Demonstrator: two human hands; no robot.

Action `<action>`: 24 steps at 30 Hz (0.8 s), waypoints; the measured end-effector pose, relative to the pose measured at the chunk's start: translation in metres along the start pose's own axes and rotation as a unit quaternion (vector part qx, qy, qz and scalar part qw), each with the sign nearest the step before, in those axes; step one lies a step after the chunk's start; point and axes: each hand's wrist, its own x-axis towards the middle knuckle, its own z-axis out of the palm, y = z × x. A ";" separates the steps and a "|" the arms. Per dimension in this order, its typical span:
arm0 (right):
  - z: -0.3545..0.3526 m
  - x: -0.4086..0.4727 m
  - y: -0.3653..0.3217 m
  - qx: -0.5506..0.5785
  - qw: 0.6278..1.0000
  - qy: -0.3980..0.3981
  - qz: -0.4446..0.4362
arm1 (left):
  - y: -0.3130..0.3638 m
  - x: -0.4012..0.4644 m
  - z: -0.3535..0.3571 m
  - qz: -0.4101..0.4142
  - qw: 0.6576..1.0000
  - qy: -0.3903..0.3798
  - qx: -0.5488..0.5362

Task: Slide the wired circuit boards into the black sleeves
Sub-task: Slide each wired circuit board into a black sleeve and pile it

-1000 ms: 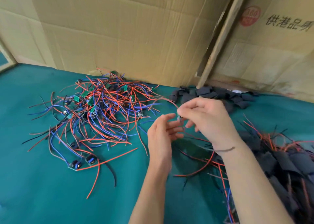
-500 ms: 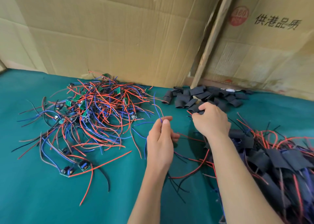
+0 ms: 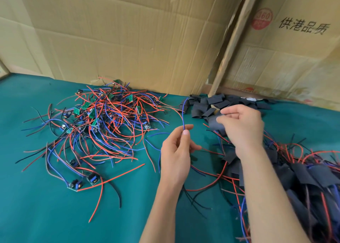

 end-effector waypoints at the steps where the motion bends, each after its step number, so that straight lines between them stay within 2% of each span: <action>1: -0.006 -0.007 -0.004 0.036 0.999 -0.019 -0.020 | 0.001 0.000 0.001 -0.005 1.000 0.002 -0.007; 6: -0.003 -0.045 -0.019 0.055 0.975 -0.200 -0.077 | 0.001 0.001 0.001 -0.028 0.999 -0.008 -0.039; 9: 0.002 -0.056 -0.018 0.099 0.962 -0.246 -0.062 | 0.003 0.000 0.000 -0.004 0.999 -0.026 -0.042; 11: 0.003 -0.057 -0.016 0.126 0.950 -0.281 -0.046 | 0.003 0.001 -0.001 -0.008 0.999 -0.003 -0.049; 15: 0.002 -0.056 -0.013 0.096 0.937 -0.327 -0.079 | -0.001 0.003 -0.005 -0.018 0.998 0.030 -0.042; 17: 0.001 -0.057 -0.012 0.122 0.937 -0.318 -0.083 | 0.001 0.001 -0.005 -0.019 0.999 0.017 -0.045; 19: -0.002 -0.055 -0.011 0.175 0.943 -0.272 -0.075 | 0.003 0.001 -0.005 -0.018 0.999 -0.004 -0.035; 22: -0.009 -0.046 -0.010 0.281 0.952 -0.122 -0.012 | 0.004 0.000 -0.004 -0.013 0.999 -0.039 -0.015; 24: -0.013 -0.040 -0.008 0.348 0.936 -0.015 0.042 | 0.003 -0.001 -0.003 -0.016 0.998 -0.056 -0.010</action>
